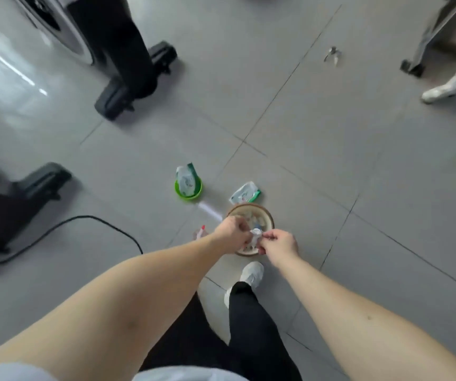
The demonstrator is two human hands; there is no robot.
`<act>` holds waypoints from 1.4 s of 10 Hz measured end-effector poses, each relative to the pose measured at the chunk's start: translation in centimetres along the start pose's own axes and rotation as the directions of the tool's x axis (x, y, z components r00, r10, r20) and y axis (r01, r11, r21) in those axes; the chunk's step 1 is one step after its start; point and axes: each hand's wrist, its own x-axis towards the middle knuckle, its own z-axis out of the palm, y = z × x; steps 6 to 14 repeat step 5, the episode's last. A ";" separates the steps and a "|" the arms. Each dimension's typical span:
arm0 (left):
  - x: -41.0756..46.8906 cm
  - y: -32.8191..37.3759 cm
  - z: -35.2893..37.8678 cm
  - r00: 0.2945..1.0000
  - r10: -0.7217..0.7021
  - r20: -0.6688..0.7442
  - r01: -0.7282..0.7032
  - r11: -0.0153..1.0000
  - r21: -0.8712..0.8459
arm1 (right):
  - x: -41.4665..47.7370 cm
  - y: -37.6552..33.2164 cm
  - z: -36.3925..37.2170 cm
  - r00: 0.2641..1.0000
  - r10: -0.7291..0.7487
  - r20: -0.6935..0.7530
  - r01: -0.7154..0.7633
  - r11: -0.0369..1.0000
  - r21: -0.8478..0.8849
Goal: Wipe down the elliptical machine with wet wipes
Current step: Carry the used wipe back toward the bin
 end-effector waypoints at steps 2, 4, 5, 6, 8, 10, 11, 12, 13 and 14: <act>11.3 -4.2 6.6 0.981 -0.192 0.028 0.194 0.979 -0.069 | 12.6 6.8 3.4 0.988 0.117 0.100 -0.114 0.993 -0.041; 21.7 -10.0 10.0 0.969 -0.243 0.053 0.243 0.970 0.004 | 22.2 11.6 8.1 0.987 0.158 0.019 -0.156 0.983 -0.099; 22.2 -11.9 9.4 0.957 -0.288 0.036 0.286 0.957 0.045 | 23.9 14.0 10.0 0.966 0.234 0.107 -0.232 0.972 -0.037; 22.2 -11.9 9.4 0.957 -0.288 0.036 0.286 0.957 0.045 | 23.9 14.0 10.0 0.966 0.234 0.107 -0.232 0.972 -0.037; 22.2 -11.9 9.4 0.957 -0.288 0.036 0.286 0.957 0.045 | 23.9 14.0 10.0 0.966 0.234 0.107 -0.232 0.972 -0.037; 22.2 -11.9 9.4 0.957 -0.288 0.036 0.286 0.957 0.045 | 23.9 14.0 10.0 0.966 0.234 0.107 -0.232 0.972 -0.037; 22.2 -11.9 9.4 0.957 -0.288 0.036 0.286 0.957 0.045 | 23.9 14.0 10.0 0.966 0.234 0.107 -0.232 0.972 -0.037; 22.2 -11.9 9.4 0.957 -0.288 0.036 0.286 0.957 0.045 | 23.9 14.0 10.0 0.966 0.234 0.107 -0.232 0.972 -0.037; 22.2 -11.9 9.4 0.957 -0.288 0.036 0.286 0.957 0.045 | 23.9 14.0 10.0 0.966 0.234 0.107 -0.232 0.972 -0.037; 22.2 -11.9 9.4 0.957 -0.288 0.036 0.286 0.957 0.045 | 23.9 14.0 10.0 0.966 0.234 0.107 -0.232 0.972 -0.037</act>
